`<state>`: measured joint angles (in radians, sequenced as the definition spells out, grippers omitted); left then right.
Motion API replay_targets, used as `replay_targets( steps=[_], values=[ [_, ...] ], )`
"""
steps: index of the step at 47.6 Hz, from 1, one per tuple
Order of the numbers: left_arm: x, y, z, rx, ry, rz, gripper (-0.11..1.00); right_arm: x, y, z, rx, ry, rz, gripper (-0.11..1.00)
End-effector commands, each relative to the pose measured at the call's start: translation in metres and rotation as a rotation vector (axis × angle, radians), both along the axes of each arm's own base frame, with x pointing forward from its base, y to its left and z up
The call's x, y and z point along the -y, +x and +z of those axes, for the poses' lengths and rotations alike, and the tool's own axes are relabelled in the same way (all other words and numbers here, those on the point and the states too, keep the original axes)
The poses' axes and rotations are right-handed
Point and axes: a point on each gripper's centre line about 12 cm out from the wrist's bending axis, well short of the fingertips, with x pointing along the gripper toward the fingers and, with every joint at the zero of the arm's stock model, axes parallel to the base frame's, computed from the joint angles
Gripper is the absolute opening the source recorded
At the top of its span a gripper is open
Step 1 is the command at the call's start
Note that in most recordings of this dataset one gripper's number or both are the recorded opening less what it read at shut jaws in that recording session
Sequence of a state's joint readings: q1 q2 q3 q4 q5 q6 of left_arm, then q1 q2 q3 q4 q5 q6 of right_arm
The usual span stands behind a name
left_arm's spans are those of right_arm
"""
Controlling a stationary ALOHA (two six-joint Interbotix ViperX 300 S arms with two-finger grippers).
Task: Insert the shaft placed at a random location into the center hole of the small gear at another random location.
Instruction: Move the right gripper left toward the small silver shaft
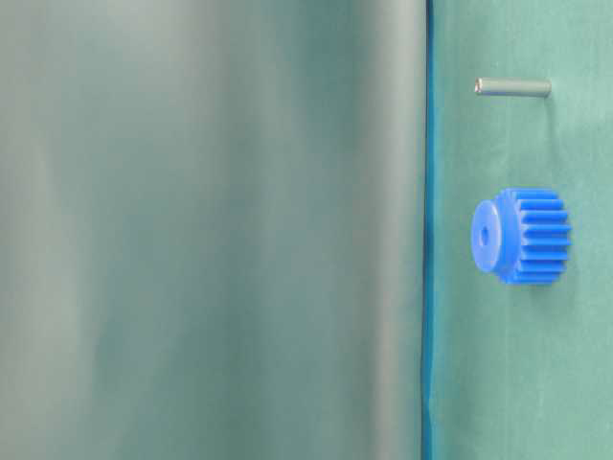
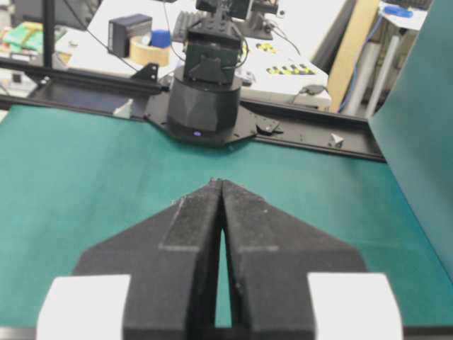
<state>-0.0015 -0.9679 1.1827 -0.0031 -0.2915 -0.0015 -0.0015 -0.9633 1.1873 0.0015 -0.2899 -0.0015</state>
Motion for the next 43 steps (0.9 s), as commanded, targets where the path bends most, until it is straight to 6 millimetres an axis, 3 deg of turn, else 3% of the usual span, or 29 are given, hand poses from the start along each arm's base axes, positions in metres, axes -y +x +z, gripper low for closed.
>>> replay_targets(
  steps=[1,13,28,33,41,43],
  values=[
    [-0.002,0.0,0.009,0.029,-0.028,0.014,-0.01,0.001,0.003,0.014,0.035,-0.023,-0.006,0.0],
    [-0.004,-0.002,0.009,0.019,-0.027,0.023,-0.01,0.02,0.013,-0.001,-0.027,-0.019,-0.093,0.0],
    [-0.007,-0.002,0.005,0.005,-0.028,0.039,-0.01,0.05,0.043,-0.051,-0.179,0.033,-0.208,0.01],
    [-0.007,-0.002,0.003,-0.001,-0.029,0.039,-0.01,0.063,0.056,-0.073,-0.227,0.056,-0.251,0.22],
    [-0.007,-0.002,0.001,-0.004,-0.029,0.039,-0.01,0.074,0.075,-0.11,-0.311,0.076,-0.28,0.72],
    [-0.007,-0.002,0.0,-0.006,-0.029,0.039,-0.01,0.076,0.079,-0.117,-0.326,0.083,-0.286,0.76]
  ],
)
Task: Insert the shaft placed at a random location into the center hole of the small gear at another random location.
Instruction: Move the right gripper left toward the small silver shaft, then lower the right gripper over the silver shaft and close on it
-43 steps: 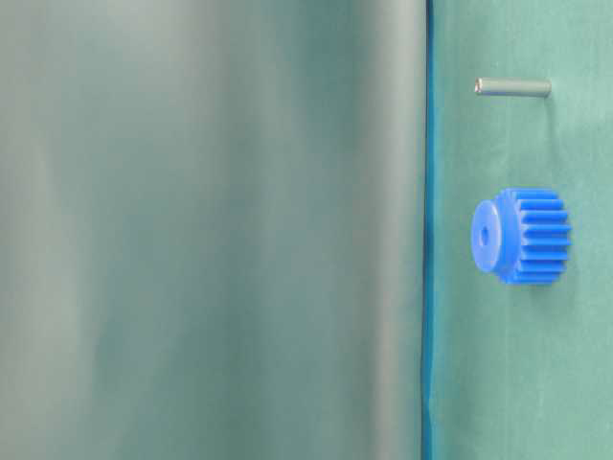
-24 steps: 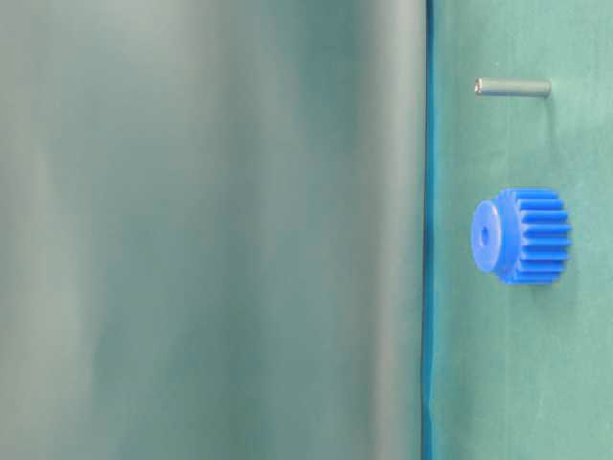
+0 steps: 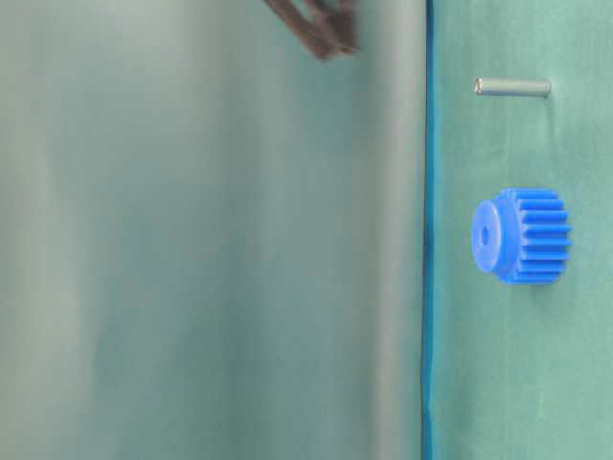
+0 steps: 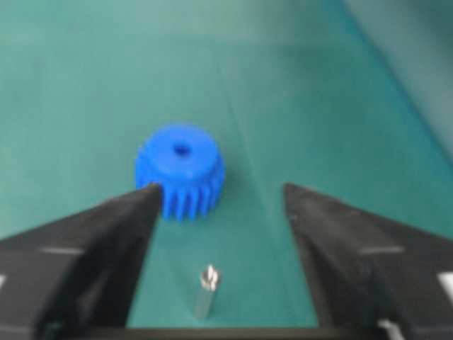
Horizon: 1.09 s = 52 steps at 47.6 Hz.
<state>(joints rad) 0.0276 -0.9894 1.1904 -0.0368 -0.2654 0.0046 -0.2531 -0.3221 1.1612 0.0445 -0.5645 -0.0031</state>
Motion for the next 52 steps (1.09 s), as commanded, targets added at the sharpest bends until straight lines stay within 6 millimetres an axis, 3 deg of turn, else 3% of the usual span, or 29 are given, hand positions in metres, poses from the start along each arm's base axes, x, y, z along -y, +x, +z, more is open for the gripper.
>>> replay_targets(
  steps=[1,5,17,37,43,50,52],
  values=[
    [-0.001,0.001,0.003,0.006,-0.001,0.004,-0.01,0.006,0.013,-0.007,0.008,0.012,-0.019,0.75],
    [-0.001,0.001,0.002,0.005,-0.001,0.004,-0.01,0.01,0.019,-0.025,-0.02,0.036,-0.044,0.68],
    [-0.001,0.001,-0.001,-0.001,-0.003,0.004,-0.01,0.017,0.029,-0.059,-0.089,0.078,-0.071,0.69],
    [-0.002,0.0,-0.002,-0.008,-0.003,0.008,-0.01,0.017,0.029,-0.07,-0.124,0.09,-0.074,0.65],
    [-0.002,0.0,-0.002,-0.007,-0.005,0.008,-0.01,0.016,0.028,-0.071,-0.13,0.09,-0.07,0.52],
    [-0.002,0.0,-0.003,-0.01,-0.006,0.008,-0.01,0.016,0.027,-0.072,-0.142,0.092,-0.067,0.19],
    [-0.002,0.0,-0.002,-0.009,-0.006,0.008,-0.01,0.016,0.027,-0.072,-0.142,0.093,-0.068,0.15]
  ],
)
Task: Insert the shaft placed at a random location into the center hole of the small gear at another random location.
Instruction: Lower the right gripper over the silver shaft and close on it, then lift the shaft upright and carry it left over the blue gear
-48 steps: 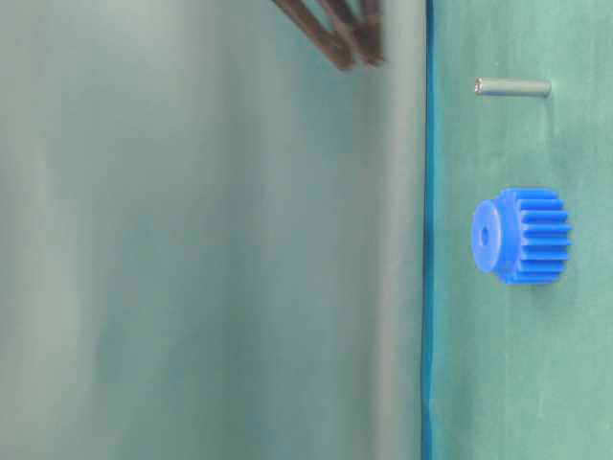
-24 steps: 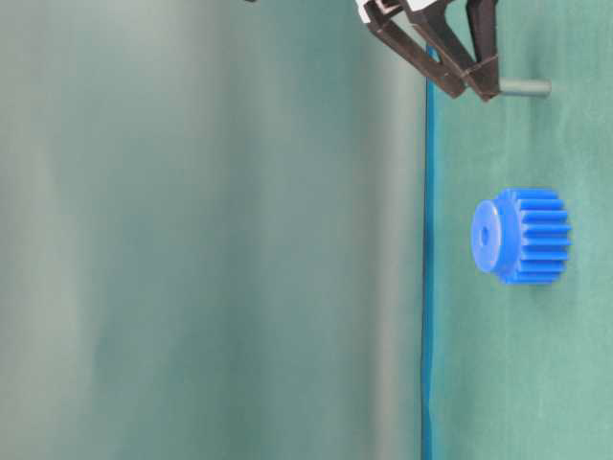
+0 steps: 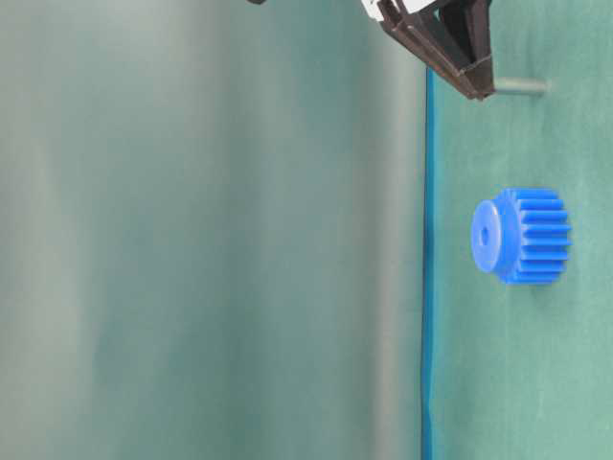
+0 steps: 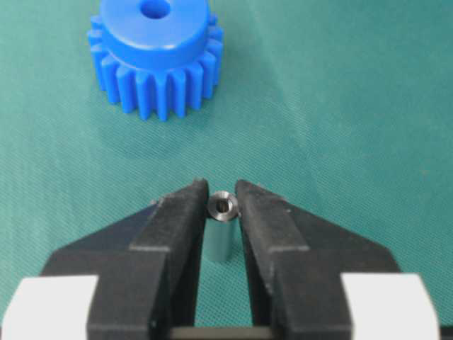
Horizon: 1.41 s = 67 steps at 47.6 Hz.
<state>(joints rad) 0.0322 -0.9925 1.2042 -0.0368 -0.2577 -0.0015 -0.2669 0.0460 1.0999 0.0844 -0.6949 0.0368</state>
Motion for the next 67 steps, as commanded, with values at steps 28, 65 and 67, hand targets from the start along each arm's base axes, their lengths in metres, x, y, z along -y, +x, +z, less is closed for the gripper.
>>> replay_targets(
  steps=[28,65,67],
  values=[
    [-0.001,-0.003,0.004,-0.001,-0.015,0.003,-0.01,-0.001,0.002,0.044,0.103,0.034,-0.018,0.15],
    [0.0,-0.002,0.003,-0.009,-0.016,0.002,-0.01,0.003,0.053,0.079,0.109,0.035,0.019,0.15],
    [0.0,-0.002,0.003,-0.01,-0.014,0.001,-0.01,0.004,0.06,0.08,0.109,0.034,0.025,0.15]
  ],
)
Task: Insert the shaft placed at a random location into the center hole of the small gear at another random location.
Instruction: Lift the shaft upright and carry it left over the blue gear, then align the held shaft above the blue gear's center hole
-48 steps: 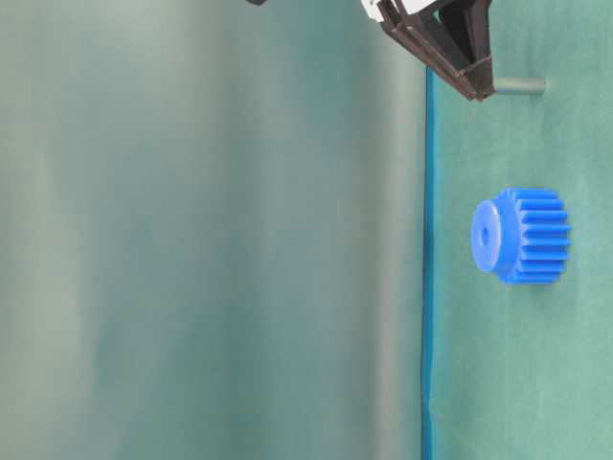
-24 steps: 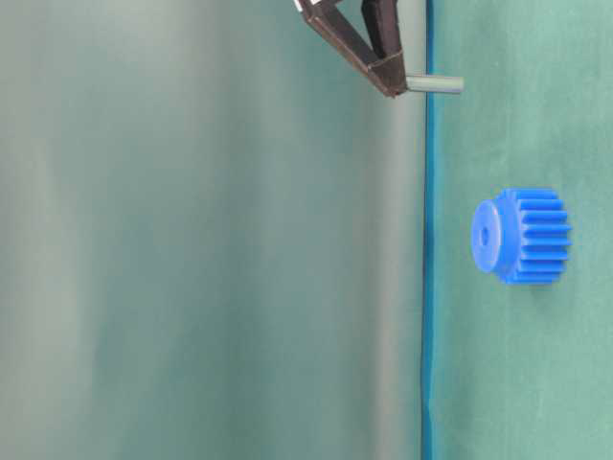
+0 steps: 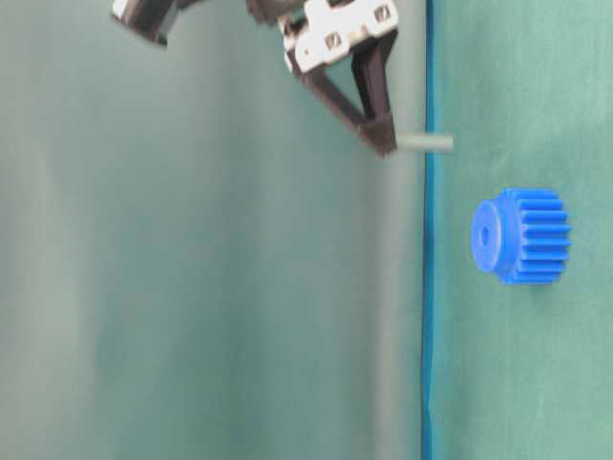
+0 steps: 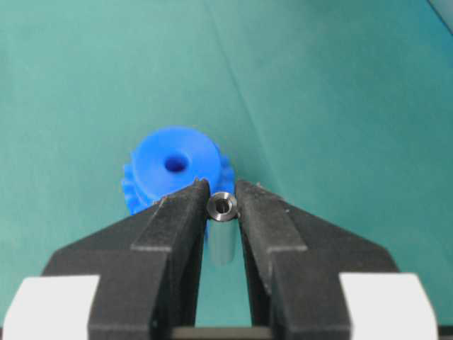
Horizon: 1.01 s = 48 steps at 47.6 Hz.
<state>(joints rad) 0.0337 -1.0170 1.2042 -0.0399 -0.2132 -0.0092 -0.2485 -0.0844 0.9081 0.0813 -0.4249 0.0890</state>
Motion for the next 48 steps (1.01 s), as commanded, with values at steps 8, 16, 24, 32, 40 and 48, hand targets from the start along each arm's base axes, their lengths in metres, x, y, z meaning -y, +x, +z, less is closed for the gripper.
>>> replay_targets(
  steps=[8,16,24,32,40,48],
  values=[
    [0.0,0.001,0.002,0.002,-0.005,0.002,-0.01,0.001,0.041,0.015,0.017,-0.014,0.035,0.15],
    [0.0,0.001,0.001,-0.006,-0.005,0.002,-0.01,-0.001,0.057,0.018,0.018,-0.013,0.049,0.15],
    [0.0,0.001,0.001,-0.007,-0.005,0.002,-0.01,0.0,0.061,0.019,0.015,-0.017,0.053,0.15],
    [0.0,0.001,0.001,-0.007,-0.005,0.0,-0.01,-0.001,0.062,0.018,0.012,-0.015,0.054,0.15],
    [0.0,0.001,0.0,-0.009,-0.005,0.002,-0.01,0.0,0.062,0.015,0.009,-0.014,0.052,0.15],
    [0.0,0.001,0.0,-0.009,-0.003,0.001,-0.01,0.003,0.063,0.005,-0.008,-0.009,0.045,0.15]
  ],
)
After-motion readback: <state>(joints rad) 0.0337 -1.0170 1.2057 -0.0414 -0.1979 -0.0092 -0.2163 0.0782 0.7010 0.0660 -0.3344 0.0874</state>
